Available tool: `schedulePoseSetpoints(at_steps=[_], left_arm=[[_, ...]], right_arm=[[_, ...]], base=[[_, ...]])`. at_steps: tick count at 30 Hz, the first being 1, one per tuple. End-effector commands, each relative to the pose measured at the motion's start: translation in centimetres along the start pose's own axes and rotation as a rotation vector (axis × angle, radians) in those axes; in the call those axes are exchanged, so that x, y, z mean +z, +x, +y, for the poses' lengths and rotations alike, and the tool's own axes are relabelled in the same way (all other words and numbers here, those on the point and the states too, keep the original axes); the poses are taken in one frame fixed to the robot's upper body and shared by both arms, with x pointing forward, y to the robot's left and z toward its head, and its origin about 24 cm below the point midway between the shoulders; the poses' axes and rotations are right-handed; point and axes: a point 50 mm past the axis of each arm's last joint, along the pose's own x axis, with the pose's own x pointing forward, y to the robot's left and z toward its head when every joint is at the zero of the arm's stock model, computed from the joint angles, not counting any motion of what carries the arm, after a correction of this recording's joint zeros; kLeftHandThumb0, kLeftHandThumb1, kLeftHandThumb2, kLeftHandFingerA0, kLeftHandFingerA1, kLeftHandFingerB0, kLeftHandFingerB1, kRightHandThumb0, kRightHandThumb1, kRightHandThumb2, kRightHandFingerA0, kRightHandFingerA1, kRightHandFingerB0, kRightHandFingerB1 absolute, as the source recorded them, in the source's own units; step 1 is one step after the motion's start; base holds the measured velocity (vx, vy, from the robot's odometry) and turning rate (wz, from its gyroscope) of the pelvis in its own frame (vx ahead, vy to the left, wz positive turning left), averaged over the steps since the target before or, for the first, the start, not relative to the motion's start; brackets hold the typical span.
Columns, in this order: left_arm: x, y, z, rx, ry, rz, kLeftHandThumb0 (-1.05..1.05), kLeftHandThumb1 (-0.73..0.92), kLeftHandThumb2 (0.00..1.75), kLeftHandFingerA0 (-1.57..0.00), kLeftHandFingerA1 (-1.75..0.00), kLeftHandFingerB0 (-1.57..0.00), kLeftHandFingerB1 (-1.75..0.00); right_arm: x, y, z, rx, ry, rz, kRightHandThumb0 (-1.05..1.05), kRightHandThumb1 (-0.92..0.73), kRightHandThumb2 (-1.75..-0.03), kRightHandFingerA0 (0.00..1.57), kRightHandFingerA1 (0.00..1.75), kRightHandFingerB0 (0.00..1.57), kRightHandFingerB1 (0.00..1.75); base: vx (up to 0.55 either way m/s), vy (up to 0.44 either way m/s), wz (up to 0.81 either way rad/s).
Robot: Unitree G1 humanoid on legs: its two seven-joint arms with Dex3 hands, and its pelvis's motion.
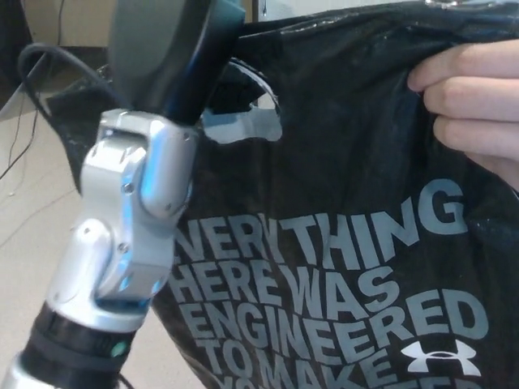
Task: A person is holding a plastic bag and the robot extends its left hand to grab the bag by hooking its thumb into the holes at the top and brings its hand down by its side. Then it extends its arm again to hand the plastic bag back to the person.
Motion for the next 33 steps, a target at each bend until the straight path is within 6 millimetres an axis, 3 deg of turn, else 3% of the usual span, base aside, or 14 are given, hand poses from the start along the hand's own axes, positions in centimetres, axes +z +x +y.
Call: schedulePoseSetpoints(at_steps=[1,3,7,8,9,10,12,14,17,18,21,27,28,33], left_arm=[[-0.1,1.0,-0.9,0.095,0.006,-0.011,-0.42,0.54,0.57,-0.67,-0.43,-0.28,-0.31],[-0.2,1.1,-1.1,0.111,0.008,-0.017,-0.42,0.59,0.58,-0.71,-0.45,-0.29,-0.31],[-0.7,0.7,-1.2,0.204,-0.064,-0.036,-0.26,0.86,0.66,-1.17,-1.08,-0.48,-0.36],[-0.8,0.6,-1.3,0.225,-0.072,-0.042,-0.26,0.86,0.66,-1.17,-1.08,-0.48,-0.36],[-0.9,0.6,-1.2,0.256,-0.101,-0.061,-0.22,0.89,0.67,-1.05,-1.57,-0.57,-0.41],[-1.0,0.7,-0.9,0.281,-0.106,-0.081,-0.23,0.79,0.65,-0.92,-1.75,-0.83,-0.56],[-1.0,0.9,-0.5,0.323,-0.114,-0.091,-0.1,0.69,0.83,-0.89,-1.75,-0.73,-1.28],[-1.1,1.0,-0.2,0.351,-0.099,-0.099,-0.09,0.69,0.85,-0.89,-1.75,-0.7,-1.38],[-1.0,1.1,0.2,0.379,-0.053,-0.124,-0.13,0.75,0.77,-0.89,-1.73,-0.67,-1.32],[-0.9,0.9,0.2,0.383,-0.054,-0.13,-0.12,0.69,0.81,-1.11,-1.64,-0.74,-1.26],[-1.0,0.7,0.2,0.4,-0.044,-0.151,-0.17,0.77,0.71,-0.94,-1.73,-0.66,-1.31],[-1.4,0.2,0.5,0.387,-0.038,-0.162,-0.16,0.78,0.72,-0.92,-1.72,-0.68,-1.29],[-1.5,0.3,0.6,0.391,-0.037,-0.163,-0.13,0.69,0.78,-1.11,-1.63,-0.78,-1.25],[-2.1,0.0,1.1,0.408,-0.034,-0.18,-0.1,0.7,0.79,-0.95,-1.7,-0.67,-1.38]], right_arm=[[-0.4,-0.5,-0.4,-0.004,-0.017,-0.002,-0.39,-0.71,-0.61,0.66,0.5,0.43,0.36],[-0.5,-0.6,-0.4,-0.001,-0.017,-0.002,-0.39,-0.72,-0.61,0.66,0.5,0.43,0.36],[-0.8,-1.2,-0.2,0.02,-0.029,-0.01,-0.39,-0.71,-0.61,0.73,0.52,0.42,0.35],[-1.0,-1.4,-0.1,0.025,-0.029,-0.007,-0.39,-0.71,-0.61,0.73,0.52,0.42,0.35],[-1.0,-1.4,-0.1,0.03,-0.026,-0.006,-0.38,-0.71,-0.61,0.75,0.52,0.41,0.35],[-0.9,-1.3,-0.1,0.031,-0.034,-0.012,-0.37,-0.72,-0.61,0.79,0.52,0.42,0.35],[-0.6,-0.9,-0.2,0.029,-0.028,-0.009,-0.36,-0.72,-0.62,0.81,0.52,0.43,0.35],[-0.5,-0.6,-0.2,0.028,-0.025,-0.01,-0.36,-0.72,-0.62,0.81,0.52,0.43,0.35],[-0.4,-0.7,-0.1,0.027,-0.027,-0.019,-0.35,-0.71,-0.61,0.84,0.54,0.44,0.35],[-0.5,-0.9,-0.1,0.029,-0.031,-0.019,-0.34,-0.71,-0.61,0.85,0.54,0.44,0.36],[-0.8,-1.1,-0.1,0.035,-0.041,-0.014,-0.36,-0.72,-0.61,0.85,0.54,0.43,0.36],[-1.1,-1.6,0.2,0.049,-0.023,0.005,-0.33,-0.72,-0.61,0.86,0.54,0.46,0.37],[-1.1,-1.5,0.1,0.047,-0.027,0.006,-0.33,-0.72,-0.61,0.87,0.54,0.45,0.36],[-1.1,-1.4,0.2,0.053,-0.032,0.012,-0.35,-0.72,-0.62,0.86,0.53,0.47,0.37]], base=[[0.0,0.0,0.0],[0.0,0.0,0.0],[0.0,0.0,0.0],[0.0,0.0,0.0],[0.0,0.0,0.0],[0.0,0.0,0.0],[0.0,0.0,0.0],[0.0,0.0,0.0],[0.0,0.0,0.0],[0.0,0.0,0.0],[0.0,0.0,0.0],[0.0,0.0,0.0],[0.0,0.0,0.0],[0.0,0.0,0.0]])
